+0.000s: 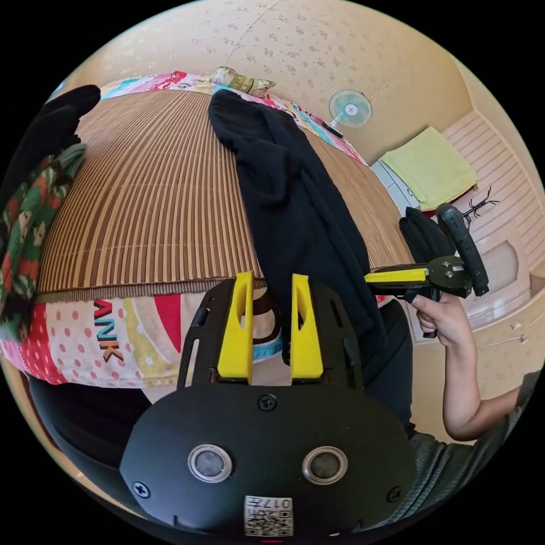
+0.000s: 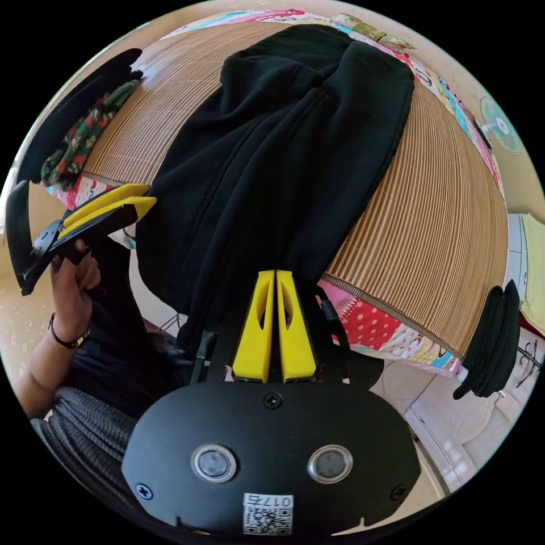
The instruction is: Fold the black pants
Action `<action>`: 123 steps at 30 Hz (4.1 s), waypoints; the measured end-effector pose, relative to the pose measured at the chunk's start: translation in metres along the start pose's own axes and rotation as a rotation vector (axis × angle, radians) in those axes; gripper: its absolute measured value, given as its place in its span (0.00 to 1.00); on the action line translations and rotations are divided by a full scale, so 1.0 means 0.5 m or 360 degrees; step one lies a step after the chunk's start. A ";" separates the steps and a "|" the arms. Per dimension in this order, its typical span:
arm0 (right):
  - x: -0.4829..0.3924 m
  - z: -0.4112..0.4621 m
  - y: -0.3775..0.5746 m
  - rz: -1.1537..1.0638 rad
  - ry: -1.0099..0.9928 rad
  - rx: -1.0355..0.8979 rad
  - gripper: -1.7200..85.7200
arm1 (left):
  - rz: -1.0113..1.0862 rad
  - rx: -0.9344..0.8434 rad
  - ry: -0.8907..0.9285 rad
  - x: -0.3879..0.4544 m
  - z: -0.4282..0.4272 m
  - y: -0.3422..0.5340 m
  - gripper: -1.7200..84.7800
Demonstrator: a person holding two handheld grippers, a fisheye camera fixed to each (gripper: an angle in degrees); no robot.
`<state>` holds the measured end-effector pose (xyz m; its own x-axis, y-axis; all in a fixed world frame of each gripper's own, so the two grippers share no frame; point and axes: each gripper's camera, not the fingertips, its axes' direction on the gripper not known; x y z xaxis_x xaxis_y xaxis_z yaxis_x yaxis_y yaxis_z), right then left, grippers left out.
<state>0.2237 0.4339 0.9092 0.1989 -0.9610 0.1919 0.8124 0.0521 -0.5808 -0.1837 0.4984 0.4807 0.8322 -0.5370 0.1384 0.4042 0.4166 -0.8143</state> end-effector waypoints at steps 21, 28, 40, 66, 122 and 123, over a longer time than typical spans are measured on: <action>0.252 0.156 0.165 0.0215 -0.0669 0.0205 0.05 | 0.0148 -0.0348 0.0317 -0.133 -0.228 -0.036 0.09; 0.331 0.260 0.240 0.0417 -0.0981 0.0235 0.15 | 0.0417 -0.0325 0.0378 -0.007 -0.184 -0.107 0.11; 0.275 0.172 0.325 0.0094 -0.1054 0.0474 0.06 | 0.0499 -0.0524 0.0579 0.159 -0.137 -0.229 0.12; 0.676 0.178 0.018 0.0203 -0.1253 0.0862 0.20 | 0.0362 -0.0677 0.0626 0.078 -0.038 -0.313 0.07; 0.115 0.133 0.293 0.0423 -0.1023 0.0937 0.08 | 0.0175 -0.0305 0.0565 -0.111 -0.231 -0.222 0.03; 0.115 0.131 0.296 0.0420 -0.1020 0.0937 0.08 | 0.0147 -0.0145 0.0800 -0.147 -0.270 -0.204 0.02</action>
<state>0.3916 0.4043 0.8862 0.5418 -0.5724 0.6155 0.8109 0.5486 -0.2037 -0.3373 0.3964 0.4776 0.5683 -0.7966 -0.2060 0.2843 0.4250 -0.8594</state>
